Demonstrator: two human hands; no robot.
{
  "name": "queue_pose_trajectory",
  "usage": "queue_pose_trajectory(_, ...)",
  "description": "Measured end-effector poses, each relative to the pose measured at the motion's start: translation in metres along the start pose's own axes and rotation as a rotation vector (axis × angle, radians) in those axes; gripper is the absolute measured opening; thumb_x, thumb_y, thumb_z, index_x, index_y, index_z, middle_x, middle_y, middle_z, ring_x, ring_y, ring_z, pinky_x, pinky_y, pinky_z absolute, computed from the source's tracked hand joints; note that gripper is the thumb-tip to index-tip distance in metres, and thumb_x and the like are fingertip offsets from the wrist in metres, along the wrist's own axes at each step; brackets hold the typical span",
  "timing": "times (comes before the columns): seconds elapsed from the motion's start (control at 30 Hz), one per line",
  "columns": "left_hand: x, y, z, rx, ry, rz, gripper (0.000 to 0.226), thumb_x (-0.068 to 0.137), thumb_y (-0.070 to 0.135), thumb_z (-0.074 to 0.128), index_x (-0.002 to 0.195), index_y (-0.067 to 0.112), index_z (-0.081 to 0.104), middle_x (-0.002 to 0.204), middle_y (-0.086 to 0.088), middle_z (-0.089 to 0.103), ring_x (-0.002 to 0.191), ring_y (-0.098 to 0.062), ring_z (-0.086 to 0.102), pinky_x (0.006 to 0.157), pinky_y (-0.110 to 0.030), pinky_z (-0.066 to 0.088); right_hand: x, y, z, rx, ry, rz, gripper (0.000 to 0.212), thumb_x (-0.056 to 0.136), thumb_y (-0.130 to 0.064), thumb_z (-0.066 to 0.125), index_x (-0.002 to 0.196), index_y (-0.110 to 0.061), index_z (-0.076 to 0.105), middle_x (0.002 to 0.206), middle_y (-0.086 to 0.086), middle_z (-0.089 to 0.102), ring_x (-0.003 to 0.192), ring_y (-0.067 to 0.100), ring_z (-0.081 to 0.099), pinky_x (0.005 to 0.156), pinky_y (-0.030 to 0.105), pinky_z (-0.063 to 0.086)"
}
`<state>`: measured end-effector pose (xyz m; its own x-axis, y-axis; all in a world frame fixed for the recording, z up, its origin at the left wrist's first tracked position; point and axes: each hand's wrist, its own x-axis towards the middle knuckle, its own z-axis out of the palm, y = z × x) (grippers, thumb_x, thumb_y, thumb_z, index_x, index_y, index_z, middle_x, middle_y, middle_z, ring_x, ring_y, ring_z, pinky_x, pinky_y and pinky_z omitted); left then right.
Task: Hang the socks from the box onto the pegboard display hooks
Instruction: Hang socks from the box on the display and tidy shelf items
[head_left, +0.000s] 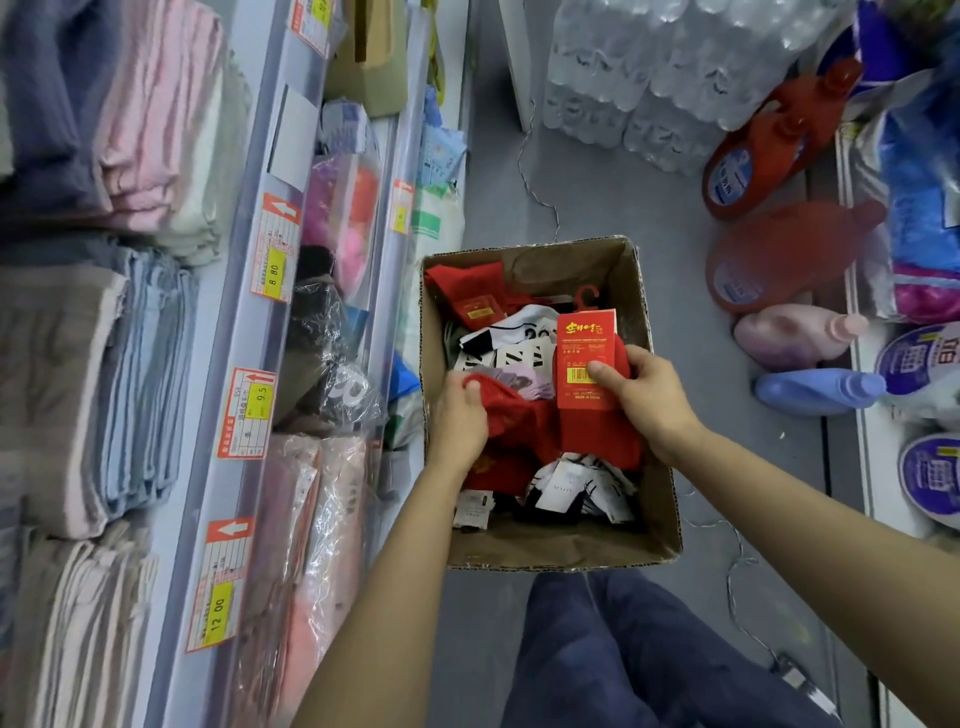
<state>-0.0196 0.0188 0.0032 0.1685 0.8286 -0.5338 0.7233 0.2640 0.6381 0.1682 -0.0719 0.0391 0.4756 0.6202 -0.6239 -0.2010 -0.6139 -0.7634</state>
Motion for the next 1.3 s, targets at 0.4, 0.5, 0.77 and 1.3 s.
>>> queue_pose_trajectory(0.4, 0.005, 0.000, 0.027, -1.325, 0.061, -0.490, 0.040, 0.108, 0.020, 0.035, 0.145, 0.005, 0.040, 0.145, -0.021, 0.047, 0.132, -0.033, 0.049, 0.101, -0.046, 0.047, 0.012, -0.013, -0.004, 0.067, 0.073, -0.035, 0.021, 0.094, -0.023, 0.065, 0.113, -0.016, 0.063, 0.104, 0.003, 0.072, 0.091, 0.018, 0.071, 0.082, 0.034, 0.057)
queue_pose_trajectory(0.5, 0.001, -0.018, 0.042, -1.353, -0.069, -0.505, 0.051, 0.107, 0.024, 0.036, 0.154, 0.007, 0.024, 0.155, -0.016, 0.033, 0.144, -0.031, 0.032, 0.111, -0.046, 0.039, 0.012, -0.011, -0.004, 0.021, 0.067, -0.033, 0.022, 0.094, -0.026, 0.064, 0.115, -0.018, 0.062, 0.105, 0.000, 0.071, 0.092, 0.017, 0.070, 0.082, 0.033, 0.057)
queue_pose_trajectory(0.77, -0.008, -0.053, 0.047, 0.211, 0.113, 0.119, 0.017, 0.089, 0.004, 0.059, 0.099, 0.018, 0.061, 0.103, 0.004, 0.062, 0.092, -0.014, 0.059, 0.075, -0.027, 0.048, 0.026, -0.009, 0.010, -0.358, 0.095, -0.037, 0.023, 0.101, -0.024, 0.050, 0.121, -0.013, 0.055, 0.116, 0.008, 0.064, 0.104, 0.026, 0.062, 0.088, 0.038, 0.051)
queue_pose_trajectory(1.3, 0.014, -0.100, 0.070, 0.533, -0.192, -0.049, 0.065, 0.089, 0.013, 0.065, 0.146, 0.010, 0.035, 0.148, -0.011, 0.040, 0.129, -0.030, 0.048, 0.103, -0.040, 0.044, 0.045, -0.001, 0.022, -0.577, 0.095, -0.066, 0.025, 0.102, -0.022, 0.048, 0.122, -0.009, 0.052, 0.121, 0.013, 0.064, 0.108, 0.031, 0.061, 0.090, 0.041, 0.048)
